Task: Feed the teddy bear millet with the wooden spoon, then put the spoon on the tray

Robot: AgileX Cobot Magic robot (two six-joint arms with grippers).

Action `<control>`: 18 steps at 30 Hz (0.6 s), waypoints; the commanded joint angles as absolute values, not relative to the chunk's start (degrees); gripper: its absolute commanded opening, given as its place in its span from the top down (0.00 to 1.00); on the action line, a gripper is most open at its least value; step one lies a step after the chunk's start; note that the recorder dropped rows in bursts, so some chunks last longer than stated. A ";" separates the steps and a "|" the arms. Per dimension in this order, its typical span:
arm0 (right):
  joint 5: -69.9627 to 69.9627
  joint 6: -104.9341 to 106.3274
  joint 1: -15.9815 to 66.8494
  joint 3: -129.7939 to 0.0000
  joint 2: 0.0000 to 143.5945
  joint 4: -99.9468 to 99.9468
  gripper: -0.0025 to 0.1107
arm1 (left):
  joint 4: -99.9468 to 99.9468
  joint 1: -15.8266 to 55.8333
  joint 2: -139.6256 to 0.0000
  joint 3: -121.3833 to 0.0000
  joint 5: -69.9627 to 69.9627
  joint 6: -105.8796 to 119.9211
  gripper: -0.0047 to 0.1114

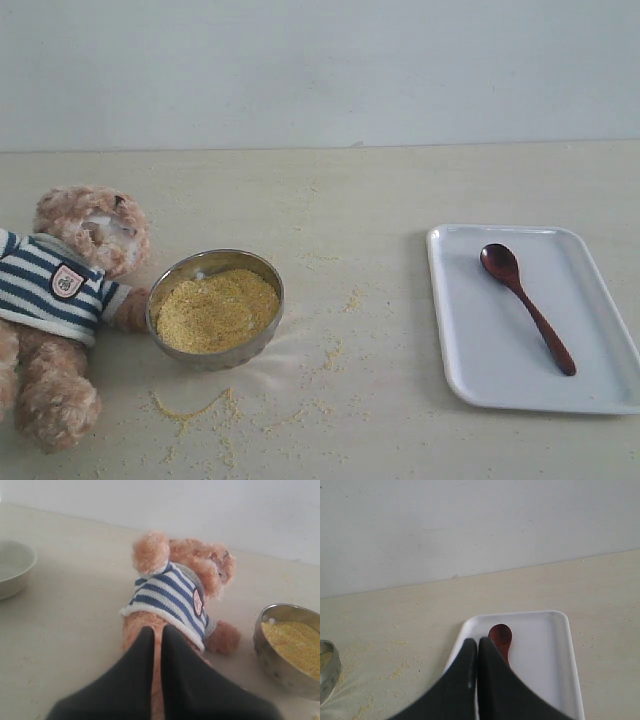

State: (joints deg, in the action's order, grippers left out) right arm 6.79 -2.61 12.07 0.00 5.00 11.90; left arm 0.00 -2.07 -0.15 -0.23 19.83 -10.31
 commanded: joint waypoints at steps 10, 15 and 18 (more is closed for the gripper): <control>6.27 -2.61 11.98 0.00 4.70 11.89 0.98 | 0.61 -2.18 0.00 0.00 19.95 -9.41 0.92; 8.51 -2.61 11.98 0.00 4.70 11.46 0.98 | 0.61 -2.18 0.00 0.00 19.95 -9.41 0.92; 8.80 -2.61 11.98 0.00 4.70 11.72 0.98 | 0.61 -2.18 0.00 0.00 19.95 -9.41 0.92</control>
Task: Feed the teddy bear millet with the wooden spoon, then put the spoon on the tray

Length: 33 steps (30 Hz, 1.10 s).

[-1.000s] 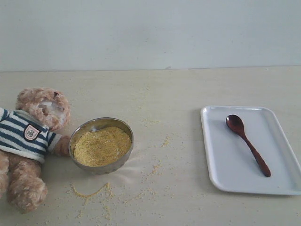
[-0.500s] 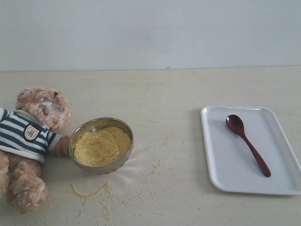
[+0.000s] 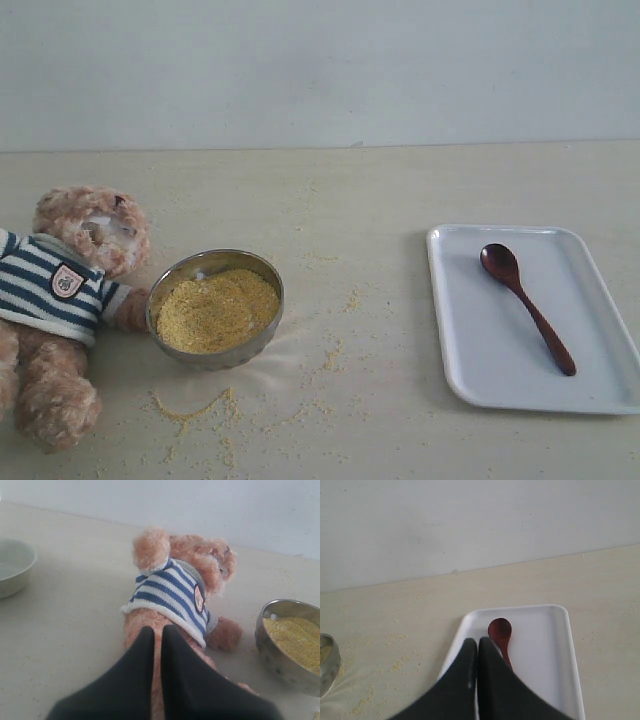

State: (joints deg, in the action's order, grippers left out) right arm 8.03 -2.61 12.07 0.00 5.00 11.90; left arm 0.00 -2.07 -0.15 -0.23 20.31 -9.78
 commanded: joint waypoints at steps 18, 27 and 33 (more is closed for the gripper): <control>21.40 8.96 -10.32 0.00 0.00 10.38 0.98 | 0.61 -2.18 0.00 0.00 19.74 -9.41 0.92; 21.25 4.89 -10.08 0.00 0.00 11.72 0.98 | 0.61 -2.18 0.00 0.00 19.74 -9.41 0.92; 21.25 4.89 -10.08 0.00 0.00 11.72 0.98 | 0.61 -2.18 0.00 0.00 19.74 -9.41 0.92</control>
